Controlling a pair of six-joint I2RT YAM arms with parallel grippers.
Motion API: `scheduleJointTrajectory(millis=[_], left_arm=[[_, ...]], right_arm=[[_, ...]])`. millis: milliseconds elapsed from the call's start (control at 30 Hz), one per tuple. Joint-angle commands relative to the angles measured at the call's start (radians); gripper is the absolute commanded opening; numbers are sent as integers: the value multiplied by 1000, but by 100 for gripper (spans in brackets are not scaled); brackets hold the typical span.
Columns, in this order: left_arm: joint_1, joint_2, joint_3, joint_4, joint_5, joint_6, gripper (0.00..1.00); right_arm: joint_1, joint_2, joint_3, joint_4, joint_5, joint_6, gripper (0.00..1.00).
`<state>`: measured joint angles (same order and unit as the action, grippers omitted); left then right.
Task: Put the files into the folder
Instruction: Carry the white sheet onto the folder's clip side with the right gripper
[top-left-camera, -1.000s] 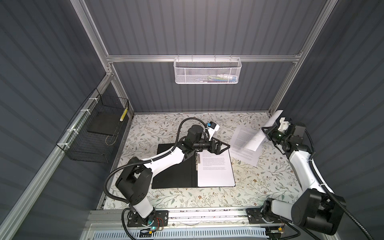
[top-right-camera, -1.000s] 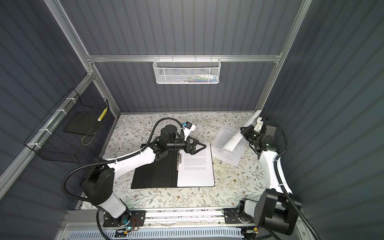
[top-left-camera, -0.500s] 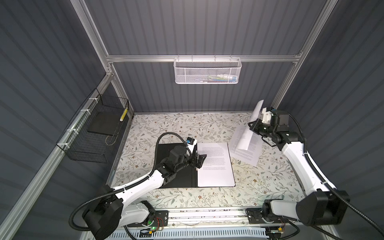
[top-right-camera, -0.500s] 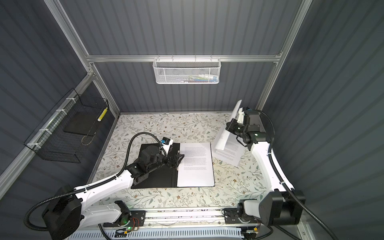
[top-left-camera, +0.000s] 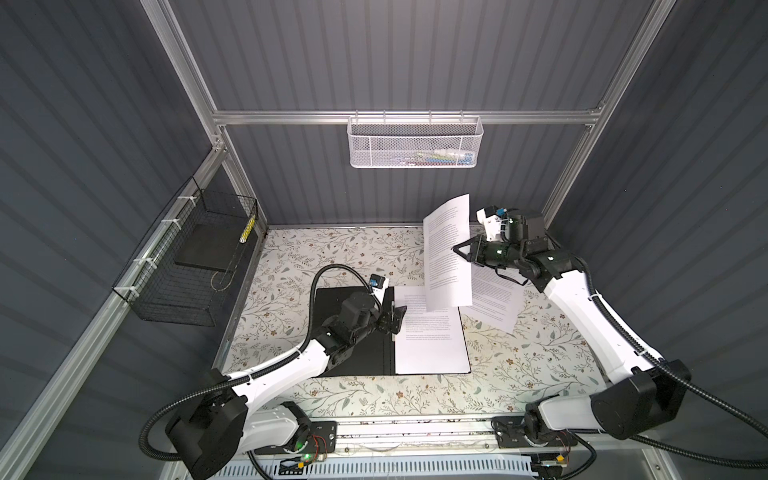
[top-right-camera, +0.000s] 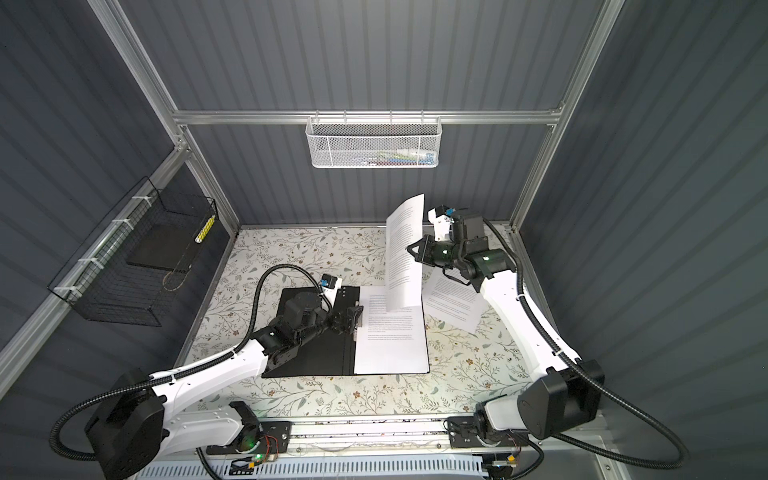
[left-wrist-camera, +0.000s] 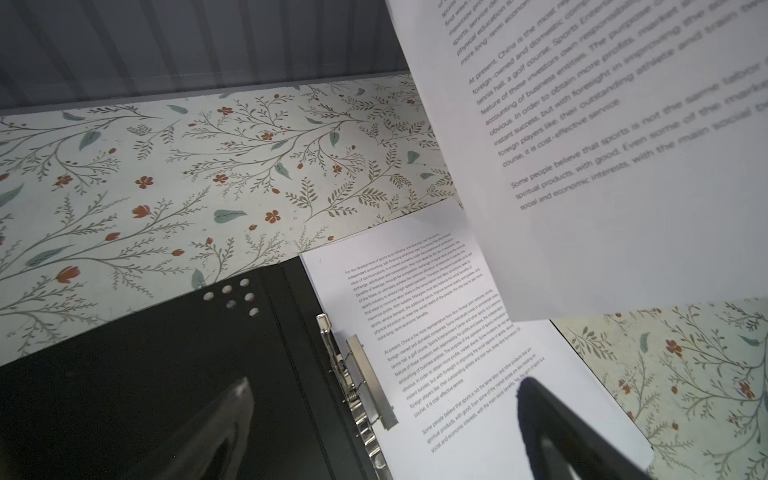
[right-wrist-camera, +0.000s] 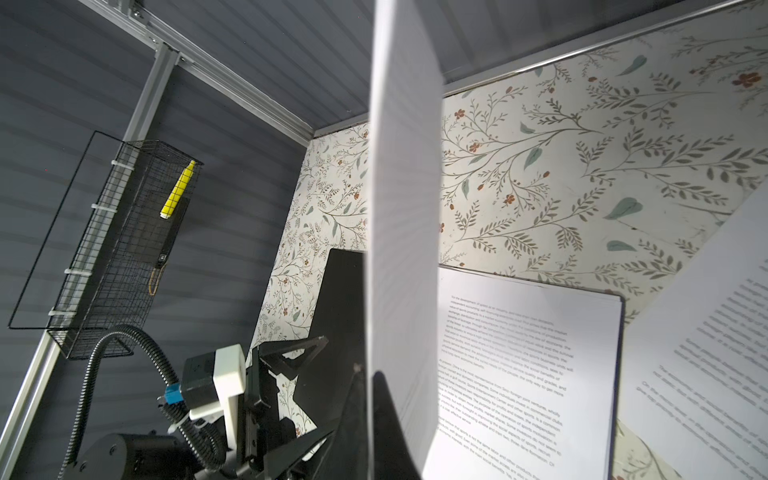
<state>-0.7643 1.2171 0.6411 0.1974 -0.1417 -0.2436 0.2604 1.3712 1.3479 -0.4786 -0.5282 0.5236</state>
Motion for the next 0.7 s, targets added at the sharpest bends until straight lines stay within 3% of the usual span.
scheduleJointTrajectory(millis=[0, 133, 233, 300, 667], left_arm=[[1, -32, 4, -5, -43, -9, 100], [1, -26, 10, -10, -33, -10, 100], [0, -23, 18, -20, -27, -11, 100], [0, -24, 16, -22, -25, -10, 100], [0, -12, 28, -32, -3, -11, 100]], right_arm=[[-68, 16, -98, -23, -103, -36, 0], [-110, 91, -205, 2, -127, -93, 0], [-89, 179, -240, -27, -19, -169, 0], [-83, 216, -275, -4, -6, -180, 0], [-31, 235, -415, 154, 29, -136, 0]])
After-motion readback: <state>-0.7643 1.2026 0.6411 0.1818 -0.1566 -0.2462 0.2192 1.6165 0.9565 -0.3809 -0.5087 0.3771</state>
